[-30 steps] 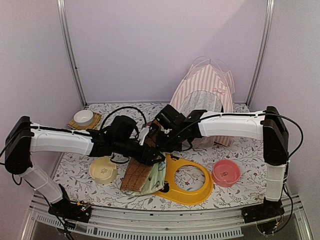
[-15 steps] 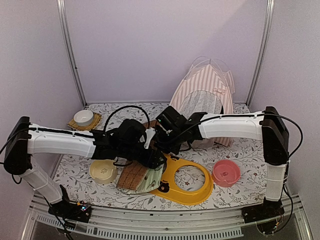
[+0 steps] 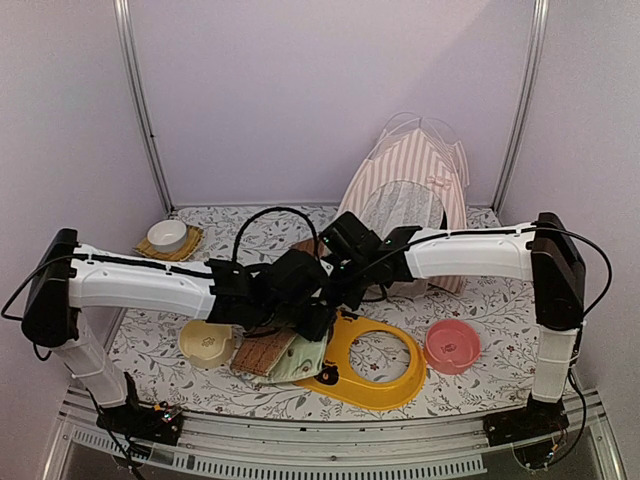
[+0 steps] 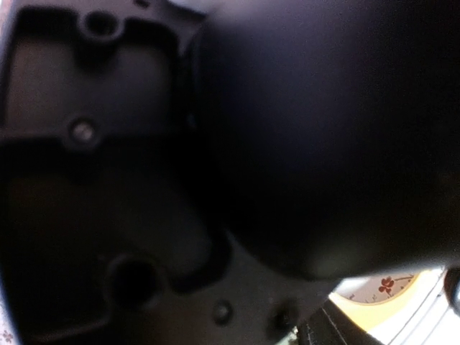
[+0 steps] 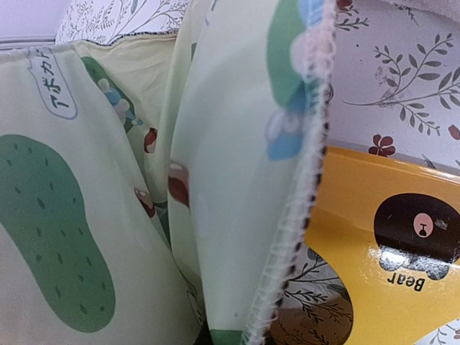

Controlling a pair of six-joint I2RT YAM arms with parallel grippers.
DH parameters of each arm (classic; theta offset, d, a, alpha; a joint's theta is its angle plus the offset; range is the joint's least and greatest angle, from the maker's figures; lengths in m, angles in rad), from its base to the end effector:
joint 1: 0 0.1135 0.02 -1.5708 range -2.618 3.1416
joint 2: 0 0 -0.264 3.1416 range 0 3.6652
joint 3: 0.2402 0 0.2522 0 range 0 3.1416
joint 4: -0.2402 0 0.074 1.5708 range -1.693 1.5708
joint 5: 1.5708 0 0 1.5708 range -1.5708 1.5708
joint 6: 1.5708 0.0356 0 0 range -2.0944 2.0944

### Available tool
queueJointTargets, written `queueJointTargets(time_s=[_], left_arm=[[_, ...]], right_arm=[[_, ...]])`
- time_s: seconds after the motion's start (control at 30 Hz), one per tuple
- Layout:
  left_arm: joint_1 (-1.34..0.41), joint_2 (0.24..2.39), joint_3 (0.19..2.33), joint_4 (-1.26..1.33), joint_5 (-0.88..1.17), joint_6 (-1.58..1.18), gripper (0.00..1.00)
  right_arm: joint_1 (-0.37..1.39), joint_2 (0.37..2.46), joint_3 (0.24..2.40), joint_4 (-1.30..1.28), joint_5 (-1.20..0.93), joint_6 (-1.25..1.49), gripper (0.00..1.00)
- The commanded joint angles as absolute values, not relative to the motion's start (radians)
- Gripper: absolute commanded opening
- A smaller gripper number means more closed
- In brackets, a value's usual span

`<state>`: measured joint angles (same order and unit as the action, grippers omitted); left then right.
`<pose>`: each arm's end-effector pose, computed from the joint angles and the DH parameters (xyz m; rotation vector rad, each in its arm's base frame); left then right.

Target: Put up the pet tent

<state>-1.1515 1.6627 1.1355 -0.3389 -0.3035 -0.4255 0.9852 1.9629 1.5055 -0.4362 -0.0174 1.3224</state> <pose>0.1547 -0.3209 0.2227 0.7302 2.3045 -0.3693 0.2404 0.3636 0.2177 0.4524 2.7076 0.8935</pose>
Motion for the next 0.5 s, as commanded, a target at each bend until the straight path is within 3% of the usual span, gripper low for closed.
queueJointTargets(time_s=[0.0, 0.47], left_arm=[[-1.173, 1.710, 1.127, -0.451, -0.356, -0.435, 0.57], [-1.172, 1.714, 1.132, -0.466, -0.418, -0.438, 0.01]], right_arm=[[0.986, 1.877, 1.499, -0.319, -0.065, 1.357, 0.00], [0.983, 1.807, 1.428, -0.267, -0.074, 1.350, 0.00]])
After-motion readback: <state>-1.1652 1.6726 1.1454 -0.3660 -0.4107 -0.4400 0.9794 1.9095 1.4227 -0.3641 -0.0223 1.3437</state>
